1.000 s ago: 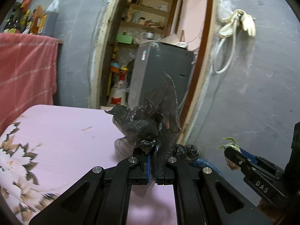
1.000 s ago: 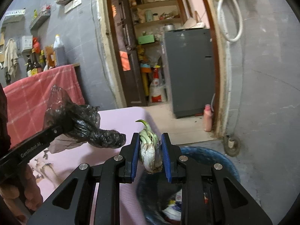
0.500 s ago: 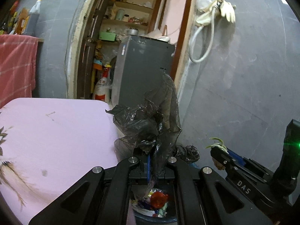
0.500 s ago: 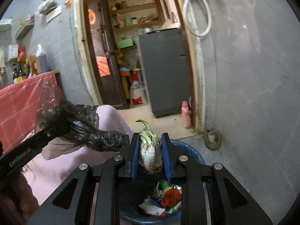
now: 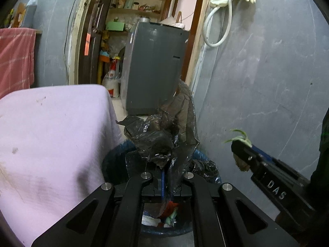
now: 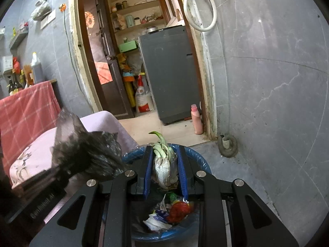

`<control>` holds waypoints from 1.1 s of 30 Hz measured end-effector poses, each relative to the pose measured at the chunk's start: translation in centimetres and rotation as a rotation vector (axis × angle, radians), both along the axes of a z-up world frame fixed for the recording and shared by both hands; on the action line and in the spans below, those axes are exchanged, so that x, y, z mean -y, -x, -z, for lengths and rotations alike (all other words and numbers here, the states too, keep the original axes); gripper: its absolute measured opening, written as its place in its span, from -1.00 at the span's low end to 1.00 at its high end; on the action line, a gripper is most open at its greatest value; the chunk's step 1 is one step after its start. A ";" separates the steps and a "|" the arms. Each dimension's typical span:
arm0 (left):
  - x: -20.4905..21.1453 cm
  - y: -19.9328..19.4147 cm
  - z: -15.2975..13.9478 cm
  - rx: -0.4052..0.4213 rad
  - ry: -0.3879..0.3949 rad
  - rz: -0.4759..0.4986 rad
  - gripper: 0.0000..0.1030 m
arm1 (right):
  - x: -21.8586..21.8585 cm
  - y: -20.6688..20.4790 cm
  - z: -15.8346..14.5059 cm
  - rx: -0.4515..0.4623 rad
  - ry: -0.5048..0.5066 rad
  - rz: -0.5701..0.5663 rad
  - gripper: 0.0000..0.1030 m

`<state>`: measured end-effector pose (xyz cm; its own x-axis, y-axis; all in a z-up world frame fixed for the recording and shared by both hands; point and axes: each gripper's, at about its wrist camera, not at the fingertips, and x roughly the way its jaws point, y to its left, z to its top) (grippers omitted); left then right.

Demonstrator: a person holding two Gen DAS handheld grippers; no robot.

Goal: Collect trash
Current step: 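Carry the black bag with the left tool while the right tool carries the garlic to the bin, then open the left tool over the bin while the right tool releases the garlic into it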

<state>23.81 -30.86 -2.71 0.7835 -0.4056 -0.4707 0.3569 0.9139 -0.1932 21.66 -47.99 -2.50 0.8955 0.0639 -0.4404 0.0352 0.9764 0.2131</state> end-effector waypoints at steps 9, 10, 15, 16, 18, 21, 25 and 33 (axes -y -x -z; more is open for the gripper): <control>0.7 -0.2 1.7 -0.023 -0.050 -0.017 -0.97 | 0.5 -0.6 1.4 -0.044 -0.012 0.000 -0.59; 0.8 -0.3 1.9 -0.029 -0.054 -0.015 -0.97 | 0.5 -0.7 1.7 -0.052 -0.012 -0.001 -0.59; 1.2 0.0 2.8 -0.054 -0.091 -0.004 -0.97 | 0.4 -1.2 2.9 -0.097 -0.018 -0.006 -0.59; 1.2 0.1 3.0 -0.060 -0.096 -0.004 -0.97 | 0.4 -1.3 3.2 -0.107 -0.017 -0.007 -0.59; 1.3 0.0 3.3 -0.074 -0.098 0.001 -0.97 | 0.3 -1.5 3.6 -0.122 -0.018 -0.010 -0.59; 1.3 -0.2 3.5 -0.086 -0.104 0.004 -0.97 | 0.3 -1.5 4.0 -0.138 -0.019 -0.011 -0.58; 1.4 -0.3 3.7 -0.104 -0.099 0.005 -0.97 | 0.6 -1.6 4.3 -0.149 -0.027 -0.005 -0.58; 1.4 -0.5 3.8 -0.132 -0.097 0.015 -0.79 | 1.0 -2.0 4.7 -0.182 -0.061 0.006 -0.53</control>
